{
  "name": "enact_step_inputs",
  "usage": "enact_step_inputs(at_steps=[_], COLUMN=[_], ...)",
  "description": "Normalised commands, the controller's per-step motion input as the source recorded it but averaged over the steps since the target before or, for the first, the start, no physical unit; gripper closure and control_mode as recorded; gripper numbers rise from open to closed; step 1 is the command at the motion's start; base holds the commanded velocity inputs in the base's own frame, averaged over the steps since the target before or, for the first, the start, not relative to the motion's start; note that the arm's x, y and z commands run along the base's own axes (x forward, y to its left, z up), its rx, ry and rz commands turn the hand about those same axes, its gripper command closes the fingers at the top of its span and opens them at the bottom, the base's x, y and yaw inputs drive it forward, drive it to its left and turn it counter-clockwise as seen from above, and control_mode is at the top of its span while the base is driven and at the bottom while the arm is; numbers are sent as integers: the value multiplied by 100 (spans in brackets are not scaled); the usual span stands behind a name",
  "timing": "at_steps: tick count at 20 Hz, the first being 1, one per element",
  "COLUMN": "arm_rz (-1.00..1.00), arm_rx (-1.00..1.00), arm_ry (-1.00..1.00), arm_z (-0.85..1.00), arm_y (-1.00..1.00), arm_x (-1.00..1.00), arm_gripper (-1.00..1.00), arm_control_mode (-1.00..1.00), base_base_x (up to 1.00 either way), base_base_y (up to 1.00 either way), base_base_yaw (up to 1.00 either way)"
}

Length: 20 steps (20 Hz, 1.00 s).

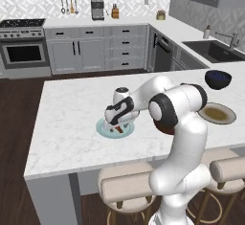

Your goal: Pick the chicken drumstick and lemon wedge from their plates and place them in the bowl. Then put the bowl in the fridge.

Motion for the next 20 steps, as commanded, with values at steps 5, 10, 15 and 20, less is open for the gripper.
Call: enact_step_inputs(at_steps=[5,10,15,20], arm_rz=[1,0,0,0], arm_rx=[0,0,0,0], arm_ry=[6,1,0,0], arm_z=[-20,0,-4,27], arm_y=[0,0,-5,-59], arm_x=[15,0,0,-10], arm_gripper=[100,100,100,100], arm_control_mode=[-100,-100,-100,-100], base_base_x=[0,0,0,0], base_base_y=[0,0,0,0], base_base_yaw=[0,0,0,0])
